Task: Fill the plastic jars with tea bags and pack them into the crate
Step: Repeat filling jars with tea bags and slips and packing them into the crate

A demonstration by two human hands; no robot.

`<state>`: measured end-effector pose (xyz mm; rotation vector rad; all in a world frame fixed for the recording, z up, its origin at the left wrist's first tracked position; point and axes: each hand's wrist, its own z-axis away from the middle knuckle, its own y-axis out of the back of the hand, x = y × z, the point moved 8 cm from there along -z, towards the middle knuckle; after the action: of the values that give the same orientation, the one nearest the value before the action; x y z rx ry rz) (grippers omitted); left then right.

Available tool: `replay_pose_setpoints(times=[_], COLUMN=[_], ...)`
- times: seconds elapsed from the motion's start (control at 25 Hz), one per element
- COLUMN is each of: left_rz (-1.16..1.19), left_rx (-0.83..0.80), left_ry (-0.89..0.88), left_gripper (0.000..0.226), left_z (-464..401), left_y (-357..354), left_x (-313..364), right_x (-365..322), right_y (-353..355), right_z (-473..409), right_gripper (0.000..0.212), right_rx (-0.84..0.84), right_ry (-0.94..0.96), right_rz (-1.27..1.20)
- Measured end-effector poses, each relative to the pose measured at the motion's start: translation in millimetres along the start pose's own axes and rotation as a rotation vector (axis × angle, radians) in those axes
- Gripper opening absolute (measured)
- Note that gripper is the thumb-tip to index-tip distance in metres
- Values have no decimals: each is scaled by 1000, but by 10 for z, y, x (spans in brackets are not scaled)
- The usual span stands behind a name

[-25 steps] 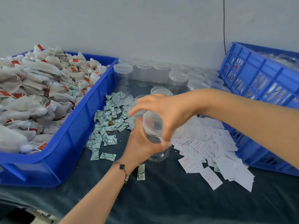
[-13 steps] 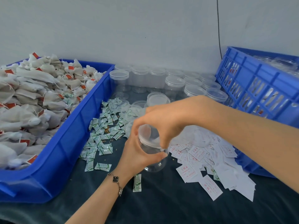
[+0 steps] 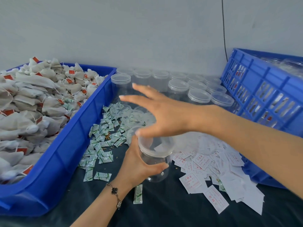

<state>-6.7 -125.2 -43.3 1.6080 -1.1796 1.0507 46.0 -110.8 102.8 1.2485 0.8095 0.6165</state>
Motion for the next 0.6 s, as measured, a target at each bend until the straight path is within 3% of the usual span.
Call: replay_pose_setpoints(times=[0.08,0.2,0.28,0.4,0.44,0.52,0.6], left_rz=[-9,-3,-23,-42,-41,-49,-56], left_rx=[-24,-38,-34,-35,-33,-31,-37], left_ry=[-12,-7,5,6,8,4,4], left_gripper=[85,84,82,81,82,84,84], left_z=[-7,-13,-10,-5,-9,-5,-3], left_y=[-15,-15,-5,2,8,11,10], left_x=[10,0,-6,-10,-19,-23,-19], right_x=[73,108,74,-30,-69,-29,317], right_y=[-94,-339,-314,-228,-115,350,726], right_z=[-19,-2,-2,44,31,-3,93], right_gripper=[79,75,59,63,64,59,66], right_rx=[4,-179,-217,-270,-191,121,315], right_ry=[-172,-387,-345,-220,-164,-89,-223], right_rz=[202,457,364,244,236,210,95])
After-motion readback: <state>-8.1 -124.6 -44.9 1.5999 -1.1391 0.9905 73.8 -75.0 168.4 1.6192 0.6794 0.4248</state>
